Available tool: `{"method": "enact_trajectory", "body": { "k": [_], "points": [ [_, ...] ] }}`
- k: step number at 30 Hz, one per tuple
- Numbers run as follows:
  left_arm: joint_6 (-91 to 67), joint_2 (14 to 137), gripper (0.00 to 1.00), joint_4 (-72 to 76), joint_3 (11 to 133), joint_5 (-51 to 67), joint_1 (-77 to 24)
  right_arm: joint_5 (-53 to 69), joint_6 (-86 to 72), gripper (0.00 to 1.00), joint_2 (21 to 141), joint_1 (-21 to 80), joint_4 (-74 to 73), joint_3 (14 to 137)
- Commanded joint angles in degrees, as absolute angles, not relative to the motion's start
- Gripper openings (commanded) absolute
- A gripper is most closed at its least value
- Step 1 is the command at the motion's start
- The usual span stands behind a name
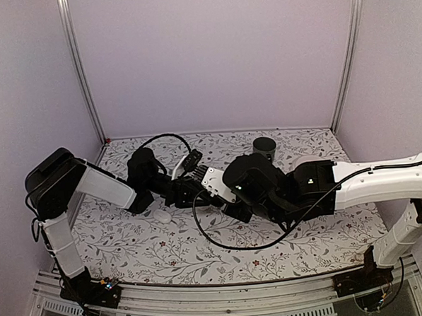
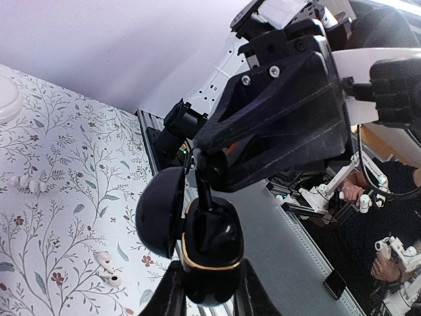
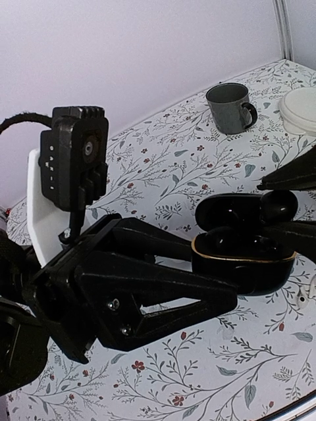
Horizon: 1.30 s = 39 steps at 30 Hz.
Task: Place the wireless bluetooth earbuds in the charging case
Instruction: Insert the left earbud into the left side groove of the charging case.
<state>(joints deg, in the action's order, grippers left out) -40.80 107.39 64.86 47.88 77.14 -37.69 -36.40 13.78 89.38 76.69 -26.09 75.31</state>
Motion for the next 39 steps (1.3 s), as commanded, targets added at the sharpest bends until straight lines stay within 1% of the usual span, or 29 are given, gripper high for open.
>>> {"method": "enact_trajectory", "body": {
  "k": [1, 10, 13, 22, 24, 28, 35, 39],
  "points": [
    [-41.22, 107.93, 0.0, 67.68, 49.04, 76.03, -36.85, -35.17, 14.79, 0.17, 90.4, 77.69, -26.37, 74.95],
    [-39.31, 107.26, 0.0, 65.5, 48.69, 74.72, -36.83, -34.55, 17.42, 0.17, 91.04, 78.52, -26.99, 76.78],
    [-37.52, 106.97, 0.0, 63.08, 48.87, 74.04, -36.87, -33.84, 17.49, 0.17, 91.4, 78.86, -27.0, 77.39],
    [-36.08, 106.14, 0.0, 62.7, 48.65, 72.21, -36.83, -32.95, 16.38, 0.18, 92.1, 78.92, -27.22, 77.84],
    [-35.35, 105.78, 0.0, 62.82, 48.43, 71.74, -36.87, -32.91, 16.22, 0.24, 92.11, 78.84, -27.18, 77.83],
    [-33.78, 104.93, 0.0, 63.06, 47.81, 70.87, -36.91, -32.12, 15.6, 0.27, 92.45, 78.91, -27.76, 78.68],
    [-32.68, 104.33, 0.0, 65.32, 46.36, 70.05, -37.0, -32.65, 13.6, 0.29, 93.51, 78.23, -28.72, 79.54],
    [-31.0, 104.57, 0.0, 64.74, 45.86, 67.44, -37.0, -32.66, 11.4, 0.31, 92.15, 77.75, -29.01, 79.64]
  ]
}}
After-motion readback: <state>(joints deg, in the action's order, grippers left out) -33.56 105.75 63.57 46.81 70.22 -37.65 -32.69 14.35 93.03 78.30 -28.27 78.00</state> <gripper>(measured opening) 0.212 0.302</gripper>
